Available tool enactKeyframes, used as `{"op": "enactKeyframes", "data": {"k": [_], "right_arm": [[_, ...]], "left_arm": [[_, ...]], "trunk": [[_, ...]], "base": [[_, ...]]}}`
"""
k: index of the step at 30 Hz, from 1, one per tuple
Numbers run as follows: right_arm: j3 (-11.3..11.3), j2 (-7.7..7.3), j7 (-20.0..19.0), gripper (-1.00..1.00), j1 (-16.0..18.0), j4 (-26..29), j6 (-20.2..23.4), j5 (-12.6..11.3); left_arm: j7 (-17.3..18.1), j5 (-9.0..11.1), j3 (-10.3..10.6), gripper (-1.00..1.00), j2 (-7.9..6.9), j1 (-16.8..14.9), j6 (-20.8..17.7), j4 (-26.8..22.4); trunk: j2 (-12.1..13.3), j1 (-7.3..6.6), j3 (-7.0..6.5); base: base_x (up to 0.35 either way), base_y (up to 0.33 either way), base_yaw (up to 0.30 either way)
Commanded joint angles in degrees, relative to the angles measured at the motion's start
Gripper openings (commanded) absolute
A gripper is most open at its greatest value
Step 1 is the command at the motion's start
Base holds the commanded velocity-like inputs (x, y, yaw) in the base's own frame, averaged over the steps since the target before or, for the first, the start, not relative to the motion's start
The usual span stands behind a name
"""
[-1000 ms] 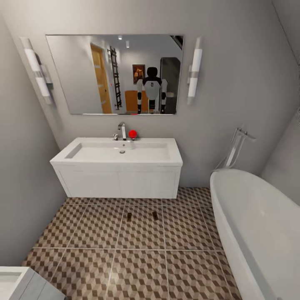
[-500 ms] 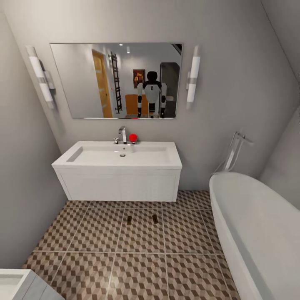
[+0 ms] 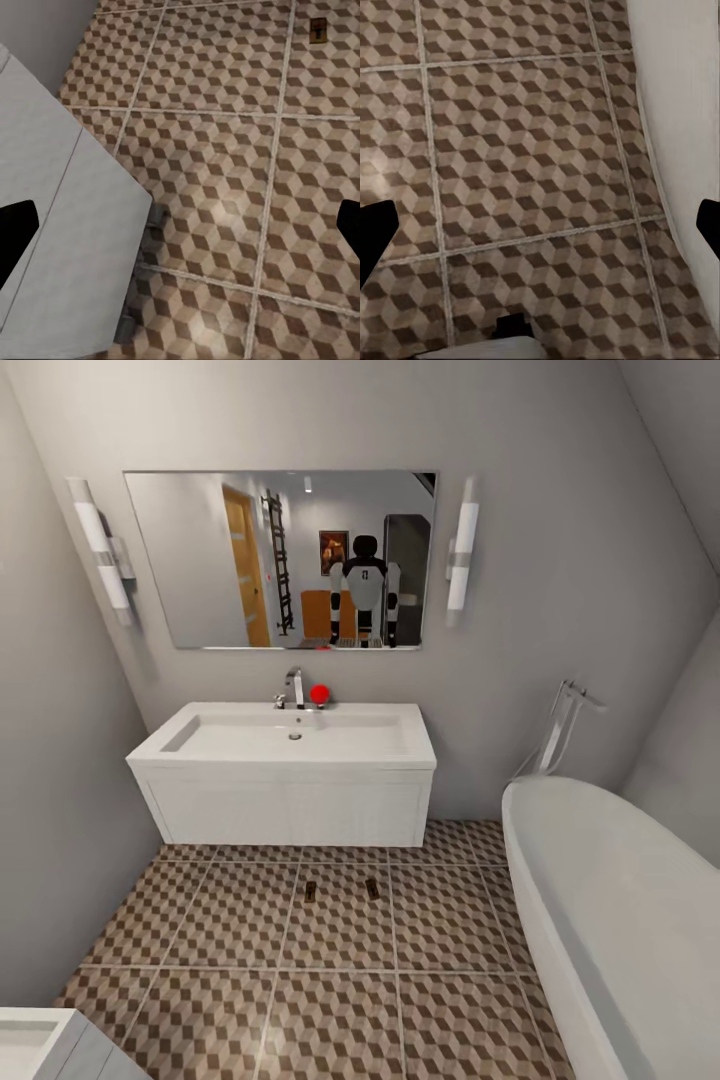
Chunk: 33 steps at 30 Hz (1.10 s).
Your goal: Take the four mousetraps from the cabinet in the bathroom and place them on the bathroom floor. Make sure all four end up on the same floor surface, and ensure that at least two of them are either under or directly next to the same bathroom sink.
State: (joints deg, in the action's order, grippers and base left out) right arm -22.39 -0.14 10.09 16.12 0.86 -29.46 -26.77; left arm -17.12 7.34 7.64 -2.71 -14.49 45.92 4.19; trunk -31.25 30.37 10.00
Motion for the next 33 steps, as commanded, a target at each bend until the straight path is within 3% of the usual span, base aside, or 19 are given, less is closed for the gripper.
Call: {"op": "enactKeyframes", "data": {"k": [1,8,13,24,27,33], "right_arm": [[-0.62,-0.01,0.24,1.0,-1.34,0.03,0.04,-0.44],[-0.64,0.27,0.2,1.0,-5.25,0.04,1.77,-0.87],[-0.64,0.31,0.04,1.0,-5.69,0.16,6.48,-0.97],[-0.72,0.05,-0.11,1.0,-5.75,0.32,7.31,-0.9],[-0.72,0.1,-0.08,1.0,-5.75,0.38,7.31,-0.91],[-0.72,0.1,-0.07,1.0,-5.75,0.45,7.28,-0.98]], "left_arm": [[-0.15,1.13,0.53,1.0,0.03,-0.1,0.33,0.21],[-0.42,2.96,0.61,1.0,0.23,-0.1,0.38,0.27],[-0.24,3.08,0.62,1.0,0.85,-0.1,0.26,0.29],[-0.09,3.09,0.62,1.0,1.75,-0.1,-0.02,0.34],[-0.12,3.11,0.62,1.0,1.84,-0.1,-4.2,0.37],[0.0,3.12,0.62,1.0,0.42,-0.1,-21.44,0.31]], "trunk": [[-0.09,0.02,0.09],[-0.09,0.02,0.08],[-0.09,0.02,0.08],[-0.09,0.02,0.08],[-0.09,0.02,0.08],[-0.09,0.02,0.08]], "base": [[0.0,0.0,0.0],[0.0,0.0,0.0],[0.0,0.0,0.0],[0.0,0.0,0.0],[0.0,0.0,0.0],[0.0,0.0,0.0]]}}
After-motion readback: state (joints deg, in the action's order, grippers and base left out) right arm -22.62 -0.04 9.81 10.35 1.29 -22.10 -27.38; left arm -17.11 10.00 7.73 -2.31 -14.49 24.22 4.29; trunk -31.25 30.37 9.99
